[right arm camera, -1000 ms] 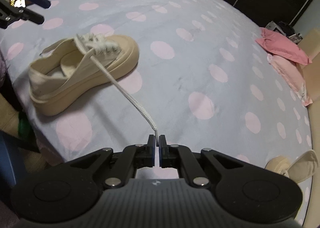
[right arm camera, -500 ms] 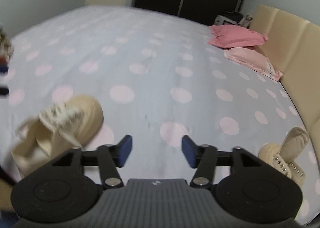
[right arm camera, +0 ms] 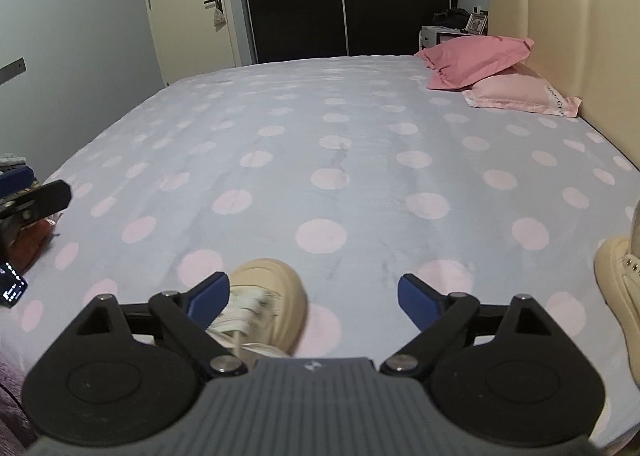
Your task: Lace up shoes with both hands
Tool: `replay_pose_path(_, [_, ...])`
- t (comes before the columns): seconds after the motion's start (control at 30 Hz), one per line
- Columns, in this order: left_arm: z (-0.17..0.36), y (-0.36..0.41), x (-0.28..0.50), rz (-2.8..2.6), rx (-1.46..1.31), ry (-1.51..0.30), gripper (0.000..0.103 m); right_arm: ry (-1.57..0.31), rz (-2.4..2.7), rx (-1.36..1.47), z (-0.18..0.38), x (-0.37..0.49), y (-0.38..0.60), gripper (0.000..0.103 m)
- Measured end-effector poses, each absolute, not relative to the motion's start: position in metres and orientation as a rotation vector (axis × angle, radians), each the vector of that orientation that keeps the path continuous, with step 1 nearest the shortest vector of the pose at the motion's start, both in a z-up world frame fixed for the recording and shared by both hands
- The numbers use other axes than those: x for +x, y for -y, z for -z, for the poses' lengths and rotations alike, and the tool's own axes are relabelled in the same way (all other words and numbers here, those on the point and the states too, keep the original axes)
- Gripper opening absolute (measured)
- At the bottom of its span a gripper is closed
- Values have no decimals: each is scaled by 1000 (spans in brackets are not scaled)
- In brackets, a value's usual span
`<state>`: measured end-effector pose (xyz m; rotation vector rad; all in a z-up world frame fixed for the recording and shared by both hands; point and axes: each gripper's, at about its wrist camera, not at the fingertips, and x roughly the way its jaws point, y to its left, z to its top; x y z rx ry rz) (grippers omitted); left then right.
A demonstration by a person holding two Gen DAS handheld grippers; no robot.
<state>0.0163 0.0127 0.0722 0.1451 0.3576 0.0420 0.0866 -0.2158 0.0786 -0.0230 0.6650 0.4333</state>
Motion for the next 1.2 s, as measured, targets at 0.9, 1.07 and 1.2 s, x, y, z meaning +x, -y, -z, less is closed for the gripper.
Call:
replay_pose_path(0.9, [-5,-6,11,-176,65,-723,81,-796,-424,-126,-31,47,182,100])
replay_pose_path(1.07, [-3,-6,13,-167,29,-758,81,-848,-436,-132,-22,48,179,100])
replay_pose_path(1.2, [-2,-3,13,-165,37,-766,81,-854,-434,-130,-21,48,180,100])
